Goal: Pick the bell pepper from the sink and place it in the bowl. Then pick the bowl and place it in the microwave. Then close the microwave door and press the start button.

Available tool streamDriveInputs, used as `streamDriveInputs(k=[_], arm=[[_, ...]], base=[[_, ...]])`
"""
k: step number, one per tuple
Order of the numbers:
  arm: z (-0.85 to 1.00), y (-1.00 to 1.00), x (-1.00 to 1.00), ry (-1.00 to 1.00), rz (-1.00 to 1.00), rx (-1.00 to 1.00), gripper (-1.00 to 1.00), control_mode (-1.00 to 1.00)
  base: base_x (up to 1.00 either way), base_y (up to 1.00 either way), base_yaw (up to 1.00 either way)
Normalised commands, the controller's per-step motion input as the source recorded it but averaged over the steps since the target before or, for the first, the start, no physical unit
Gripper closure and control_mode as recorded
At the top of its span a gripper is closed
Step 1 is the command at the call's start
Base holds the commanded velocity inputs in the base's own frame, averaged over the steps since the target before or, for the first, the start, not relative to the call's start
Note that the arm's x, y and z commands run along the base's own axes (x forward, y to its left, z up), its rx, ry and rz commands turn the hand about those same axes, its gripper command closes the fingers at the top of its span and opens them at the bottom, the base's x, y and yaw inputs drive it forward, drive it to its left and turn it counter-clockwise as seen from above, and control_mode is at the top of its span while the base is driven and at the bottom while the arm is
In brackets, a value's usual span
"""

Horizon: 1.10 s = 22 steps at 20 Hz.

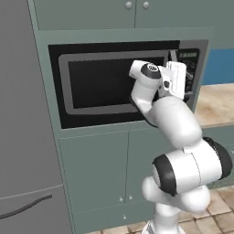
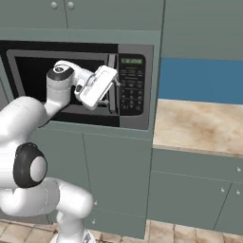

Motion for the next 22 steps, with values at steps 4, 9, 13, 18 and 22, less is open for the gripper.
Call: streamDriveInputs(k=[4, 9, 13, 18, 22], arm=[[0.21, -0.30, -0.94, -0.15, 0.00, 0.19, -1.00, -1.00], [0.03, -0.38, -1.00, -0.27, 0.03, 0.17, -1.00, -1.00], [-0.20, -0.16, -0.72, -0.34, 0.29, 0.16, -1.00, -1.00], [-0.34, 0.00, -0.02, -0.33, 0.55, 0.18, -1.00, -1.00], [-0.22, -0.11, 0.04, -0.33, 0.65, 0.24, -1.00, -1.00]], base=[[0.00, 0.00, 0.00], [0.00, 0.00, 0.00], [0.00, 0.00, 0.00], [0.00, 0.00, 0.00], [0.00, 0.00, 0.00]])
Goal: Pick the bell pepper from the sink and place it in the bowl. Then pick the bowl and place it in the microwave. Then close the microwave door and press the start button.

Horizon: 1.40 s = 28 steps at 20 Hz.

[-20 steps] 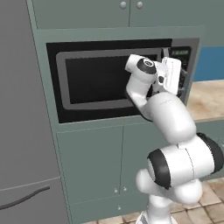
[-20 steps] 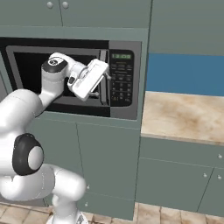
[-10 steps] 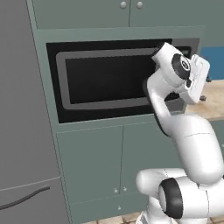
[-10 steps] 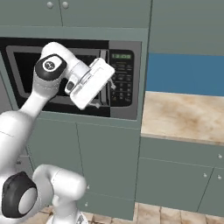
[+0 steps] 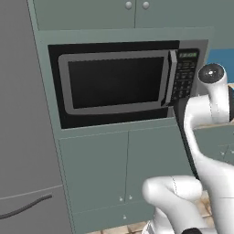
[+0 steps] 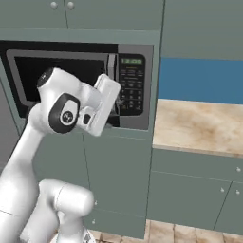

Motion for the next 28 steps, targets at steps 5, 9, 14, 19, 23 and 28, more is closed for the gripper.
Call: streamDriveInputs(k=[5, 9, 14, 19, 23, 28], arm=[[0.00, -0.27, 0.00, -0.32, 0.60, 0.25, -1.00, -1.00], [0.00, -0.25, 0.00, -0.30, 0.55, 0.25, -1.00, -1.00], [0.00, -0.05, 0.08, -0.34, 0.45, 0.13, -1.00, -1.00], [-0.02, 0.01, 0.35, -0.24, 0.15, 0.01, -1.00, -1.00], [-0.04, 0.00, 0.26, 0.00, 0.00, 0.04, -1.00, -1.00], [-0.05, 0.00, 0.21, 0.00, 0.00, 0.01, -1.00, -1.00]], base=[[0.00, 0.00, 0.00], [0.00, 0.00, 0.00], [0.00, 0.00, 0.00], [0.00, 0.00, 0.00], [0.00, 0.00, 0.00], [0.00, 0.00, 0.00]])
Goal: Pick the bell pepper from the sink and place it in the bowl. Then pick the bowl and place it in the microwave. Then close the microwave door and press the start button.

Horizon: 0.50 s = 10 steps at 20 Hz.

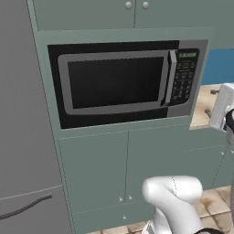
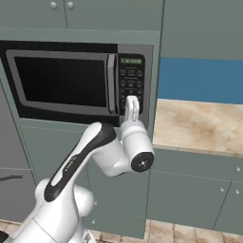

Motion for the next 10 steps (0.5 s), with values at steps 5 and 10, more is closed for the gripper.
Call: streamDriveInputs(k=[5, 10], arm=[[-0.18, 0.00, 0.45, 0.00, 0.00, 0.00, 1.00, -1.00], [-0.09, 0.00, 0.19, 0.00, 0.00, 0.00, 1.00, -1.00]], base=[[0.00, 0.00, 0.00], [0.00, 0.00, 0.00]])
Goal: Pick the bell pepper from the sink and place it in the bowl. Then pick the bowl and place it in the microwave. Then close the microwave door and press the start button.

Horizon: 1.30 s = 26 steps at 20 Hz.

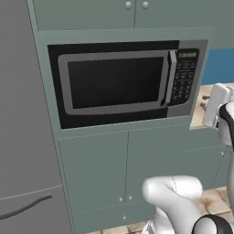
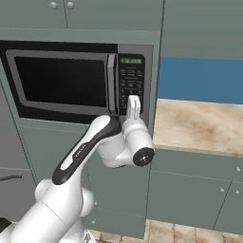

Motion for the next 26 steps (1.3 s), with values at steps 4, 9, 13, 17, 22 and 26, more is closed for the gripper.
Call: streamDriveInputs(k=[4, 9, 13, 17, 22, 26], arm=[[-0.16, 0.00, 0.48, 0.00, 0.00, 0.00, 1.00, -1.00], [-0.18, 0.00, 0.49, 0.00, 0.00, 0.00, 1.00, -1.00], [-0.18, 0.00, 0.30, 0.00, 0.00, 0.00, 1.00, -1.00], [-0.15, 0.00, 0.27, 0.00, 0.00, 0.00, 1.00, -1.00], [-0.01, -0.03, 0.34, 0.00, 0.00, 0.00, 1.00, -1.00], [0.00, -0.12, 0.11, -0.01, 0.00, 0.01, 1.00, -1.00]], base=[[0.00, 0.00, 0.00], [0.00, 0.00, 0.00], [0.00, 0.00, 0.00], [0.00, 0.00, 0.00], [0.00, 0.00, 0.00], [0.00, 0.00, 0.00]])
